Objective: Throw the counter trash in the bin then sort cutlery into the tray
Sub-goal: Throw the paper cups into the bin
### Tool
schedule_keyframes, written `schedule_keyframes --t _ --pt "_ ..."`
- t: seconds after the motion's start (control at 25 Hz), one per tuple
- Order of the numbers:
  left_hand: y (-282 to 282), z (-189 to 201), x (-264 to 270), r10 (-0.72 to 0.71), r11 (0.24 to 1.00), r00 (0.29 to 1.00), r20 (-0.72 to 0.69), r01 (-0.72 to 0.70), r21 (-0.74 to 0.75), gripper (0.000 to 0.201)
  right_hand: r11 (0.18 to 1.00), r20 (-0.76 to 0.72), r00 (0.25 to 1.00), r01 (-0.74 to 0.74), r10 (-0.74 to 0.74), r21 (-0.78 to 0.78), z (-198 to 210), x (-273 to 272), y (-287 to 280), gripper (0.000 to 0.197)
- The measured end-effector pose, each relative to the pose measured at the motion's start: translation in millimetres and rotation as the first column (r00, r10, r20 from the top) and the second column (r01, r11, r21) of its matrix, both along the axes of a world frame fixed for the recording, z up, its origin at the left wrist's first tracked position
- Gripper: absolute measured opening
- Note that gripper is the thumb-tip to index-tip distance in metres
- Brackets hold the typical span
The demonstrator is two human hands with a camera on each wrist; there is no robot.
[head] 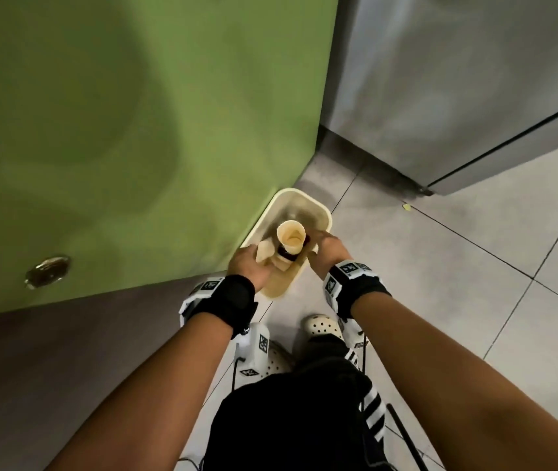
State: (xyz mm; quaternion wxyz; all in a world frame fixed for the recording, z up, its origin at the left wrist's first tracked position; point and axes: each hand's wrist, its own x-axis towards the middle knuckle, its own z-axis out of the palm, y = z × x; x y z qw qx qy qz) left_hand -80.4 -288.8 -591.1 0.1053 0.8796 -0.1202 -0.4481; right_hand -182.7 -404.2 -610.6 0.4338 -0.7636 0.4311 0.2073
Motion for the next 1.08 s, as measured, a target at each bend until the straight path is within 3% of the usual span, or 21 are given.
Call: schedule_keyframes --t 0.12,0.32,0.64,0.8,0.92,1.08 --pt "-2 51 -1 0.023 0.997 0.999 0.023 -0.022 -0.074 0.047 0.998 0.026 0.999 -0.034 0.035 -0.048 54 -8 6 0.036" --pt "0 155 -10 0.033 0.989 0.999 0.012 -0.031 -0.147 0.036 0.996 0.065 0.996 -0.051 0.056 -0.078 162 -14 6 0.034" --pt "23 352 -33 0.089 0.932 0.996 -0.029 -0.093 -0.349 0.035 0.937 0.166 0.932 -0.287 0.321 -0.199 344 -16 6 0.028" --pt "55 454 -26 0.183 0.888 0.982 -0.041 -0.183 -0.422 0.032 0.865 0.281 0.822 -0.433 0.494 -0.254 435 2 16 0.026" --pt "87 523 -17 0.37 0.775 0.928 -0.044 -0.335 -0.536 0.018 0.826 0.452 0.692 -0.473 0.563 -0.306 504 27 33 0.022" --pt "131 581 -13 0.53 0.671 0.847 0.034 -0.395 -0.628 0.012 0.791 0.593 0.534 -0.498 0.603 -0.356 564 62 63 0.018"
